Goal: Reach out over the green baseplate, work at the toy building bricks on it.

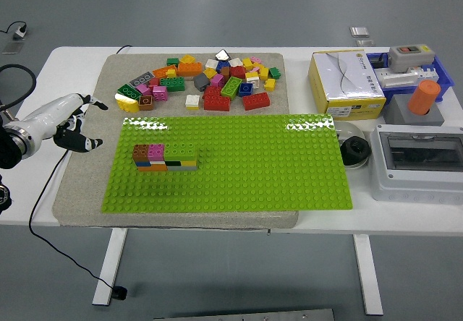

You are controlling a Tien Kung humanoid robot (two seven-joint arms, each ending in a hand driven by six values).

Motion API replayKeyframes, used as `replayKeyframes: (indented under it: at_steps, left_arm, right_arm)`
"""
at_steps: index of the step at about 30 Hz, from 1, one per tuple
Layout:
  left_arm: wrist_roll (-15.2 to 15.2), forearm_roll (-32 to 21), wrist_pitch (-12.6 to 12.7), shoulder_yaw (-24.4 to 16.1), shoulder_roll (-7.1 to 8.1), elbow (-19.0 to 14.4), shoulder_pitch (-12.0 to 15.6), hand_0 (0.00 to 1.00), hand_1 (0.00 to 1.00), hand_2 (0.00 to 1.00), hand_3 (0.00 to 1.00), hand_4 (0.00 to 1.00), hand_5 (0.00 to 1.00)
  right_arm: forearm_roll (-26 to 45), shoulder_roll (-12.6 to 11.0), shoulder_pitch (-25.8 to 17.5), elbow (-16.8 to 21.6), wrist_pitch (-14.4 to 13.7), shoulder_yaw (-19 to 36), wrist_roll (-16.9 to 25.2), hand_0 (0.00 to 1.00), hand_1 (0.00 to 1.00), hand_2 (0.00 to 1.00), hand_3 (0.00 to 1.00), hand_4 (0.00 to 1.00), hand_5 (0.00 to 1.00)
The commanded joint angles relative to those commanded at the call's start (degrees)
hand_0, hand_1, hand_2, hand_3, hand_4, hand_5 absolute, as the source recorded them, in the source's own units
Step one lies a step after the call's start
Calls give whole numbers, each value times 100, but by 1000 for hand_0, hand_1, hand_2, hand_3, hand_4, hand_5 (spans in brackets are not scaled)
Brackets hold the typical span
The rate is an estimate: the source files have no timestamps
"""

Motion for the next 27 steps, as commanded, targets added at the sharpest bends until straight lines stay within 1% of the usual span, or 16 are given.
replayKeyframes:
  at_steps: [3,5,7,9,12,13,17,21,27]
  left_arm:
    - [-83,88,131,-37,102,154,92,157,7,116,782,778,2]
    - [-152,135,236,-86,114,236,144,157,7,116,782,778,2]
    - [-249,199,375,-172,89,303,204,157,7,116,782,778,2]
    - [-392,249,571,-307,20,338,287,157,7,116,782,778,2]
    - [-552,254,779,-463,-77,319,387,157,7,116,782,778,2]
    - [-601,254,833,-505,-111,307,421,157,7,116,782,778,2]
    - [-736,248,978,-602,-215,250,524,157,7,116,782,778,2]
    - [-855,197,1033,-655,-313,178,599,157,7,116,782,778,2]
    - [-1062,108,1152,-703,-521,89,715,157,7,116,782,778,2]
  right_arm:
    - [18,30,9,0,8,-17,-19,620,383,568,701,689,853]
    - [39,47,14,0,9,-35,-28,620,383,568,701,689,853]
    - [94,62,22,0,12,-86,-41,620,392,577,700,687,853]
    - [310,80,22,0,-20,-276,-25,620,392,577,700,687,853]
    - [741,107,-2,0,-56,-643,40,620,392,577,700,687,853]
    - [889,118,-11,0,-52,-762,52,619,468,691,697,684,854]
    - [1416,150,-34,0,3,-1165,35,619,468,691,697,684,854]
    - [1720,163,-38,0,87,-1252,-33,626,478,703,696,682,855]
    - [1686,186,-35,0,174,-1178,-132,619,479,703,698,681,851]
